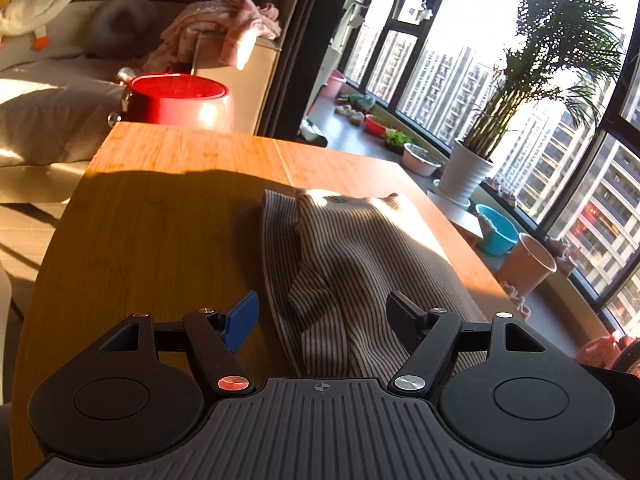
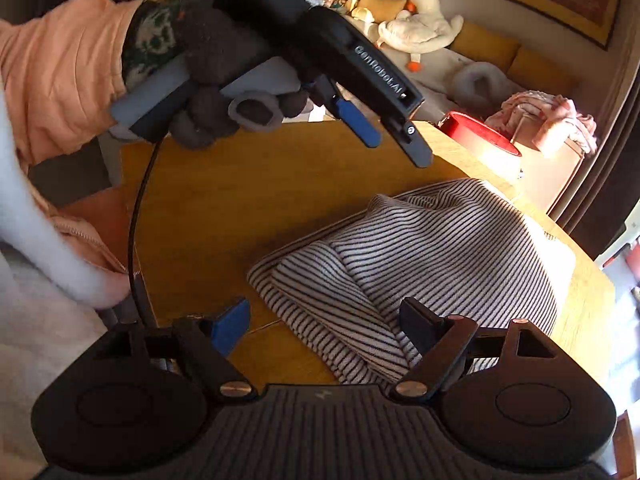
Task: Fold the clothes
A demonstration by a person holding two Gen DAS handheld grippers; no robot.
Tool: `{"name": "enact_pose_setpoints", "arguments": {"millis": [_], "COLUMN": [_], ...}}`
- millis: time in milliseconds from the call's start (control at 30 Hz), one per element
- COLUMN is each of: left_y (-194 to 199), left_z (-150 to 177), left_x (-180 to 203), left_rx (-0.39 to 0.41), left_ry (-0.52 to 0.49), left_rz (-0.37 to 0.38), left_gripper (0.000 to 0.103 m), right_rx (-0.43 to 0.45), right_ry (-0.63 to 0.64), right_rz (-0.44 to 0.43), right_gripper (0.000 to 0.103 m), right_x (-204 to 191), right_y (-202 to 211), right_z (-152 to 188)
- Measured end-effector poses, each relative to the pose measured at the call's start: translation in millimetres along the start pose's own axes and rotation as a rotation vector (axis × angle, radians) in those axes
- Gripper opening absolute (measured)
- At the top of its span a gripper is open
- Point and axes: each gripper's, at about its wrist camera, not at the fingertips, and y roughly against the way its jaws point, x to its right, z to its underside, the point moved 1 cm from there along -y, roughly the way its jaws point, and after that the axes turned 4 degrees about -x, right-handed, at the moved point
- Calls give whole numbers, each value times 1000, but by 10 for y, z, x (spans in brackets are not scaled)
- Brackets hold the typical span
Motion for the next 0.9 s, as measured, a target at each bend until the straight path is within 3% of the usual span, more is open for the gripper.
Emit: {"name": "enact_pose_setpoints", "arguments": {"millis": [133, 167, 300, 400, 533, 633, 767, 900], "left_y": [-9, -11, 6, 73, 234, 274, 212, 28], "left_z": [4, 4, 23, 59, 231, 438, 687, 815], "left_x": [9, 10, 10, 26, 115, 257, 519, 812], "left_rx": [-4, -4, -4, 4, 22, -7, -29, 18], "left_ry": [-5, -6, -17, -55, -202, -338, -528, -700], "left_rz": [4, 4, 7, 14, 64, 93, 79, 50], "left_gripper": [77, 78, 79, 81, 90, 91, 93, 92], "right_rx": [-7, -8, -12, -6, 14, 31, 39, 35], "right_ry": [47, 20, -363, -626, -826, -903, -948, -952], "right_rz": [47, 57, -59, -177, -290, -335, -367, -373], "right_gripper": [79, 64, 42, 34, 31, 30, 30, 30], "right_x": [-38, -5, 438, 781, 1001, 1076, 1140, 1192], "right_y": [-101, -116, -149, -167, -189, -199, -226, -274], "right_z": [24, 7, -21, 54, 227, 321, 380, 338]}}
